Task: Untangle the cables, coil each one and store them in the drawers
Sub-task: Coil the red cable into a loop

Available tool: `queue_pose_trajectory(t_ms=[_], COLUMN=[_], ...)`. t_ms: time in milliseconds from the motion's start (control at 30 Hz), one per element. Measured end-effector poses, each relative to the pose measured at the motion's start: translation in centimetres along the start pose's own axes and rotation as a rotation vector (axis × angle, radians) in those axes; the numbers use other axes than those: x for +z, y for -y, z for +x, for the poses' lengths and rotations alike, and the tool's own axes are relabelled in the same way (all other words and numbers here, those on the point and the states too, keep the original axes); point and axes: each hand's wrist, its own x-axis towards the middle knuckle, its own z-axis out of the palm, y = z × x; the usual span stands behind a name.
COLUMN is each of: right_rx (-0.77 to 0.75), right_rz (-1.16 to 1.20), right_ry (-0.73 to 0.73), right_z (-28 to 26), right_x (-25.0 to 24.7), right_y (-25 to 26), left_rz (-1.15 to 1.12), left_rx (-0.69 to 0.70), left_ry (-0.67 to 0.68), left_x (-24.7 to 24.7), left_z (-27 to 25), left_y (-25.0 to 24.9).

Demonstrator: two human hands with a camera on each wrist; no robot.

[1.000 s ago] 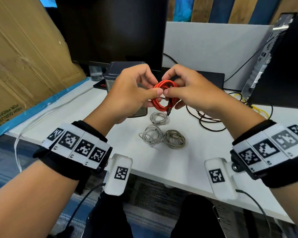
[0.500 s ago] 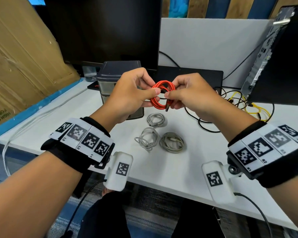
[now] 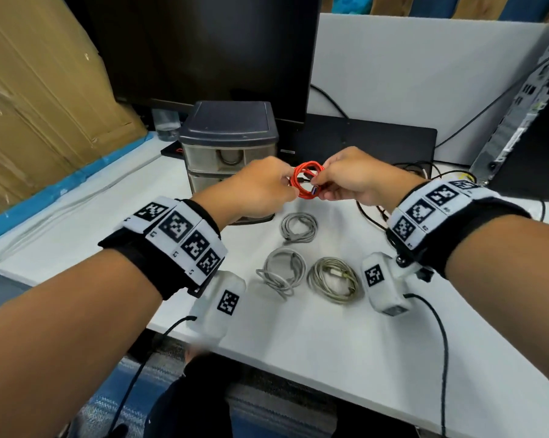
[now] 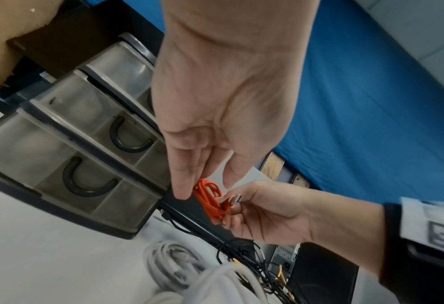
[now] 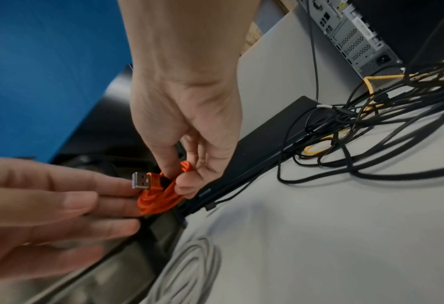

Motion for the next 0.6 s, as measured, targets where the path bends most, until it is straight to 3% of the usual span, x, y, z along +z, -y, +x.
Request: queue_pose_trajectory(t_ms=[100,300,433,600], right_rx=[0.102,0.239,0.247,0.145], right_rz=[-0.094,-0.193,-0.211,-0.293], right_ry=[0.041,0.124,0.137,0.072], right_z=[2.4,4.8,4.6,2.4], right_x=[0.9,1.8,1.6,-1.8], right_y=[-0.4,-0.7,-0.8,-1.0], left_rz=[0.025,0.04,0.049,-0.065], left_rx=[-0.092,-0.116,-0.116,-0.097], left_ry=[0.069,0.113,0.11,0.116], left_x=[0.0,-0.4,-0.5,-1.4], left_z=[0.8,1.9,1.7,0.7], left_y=[0.1,0.8,0.4,-0.9])
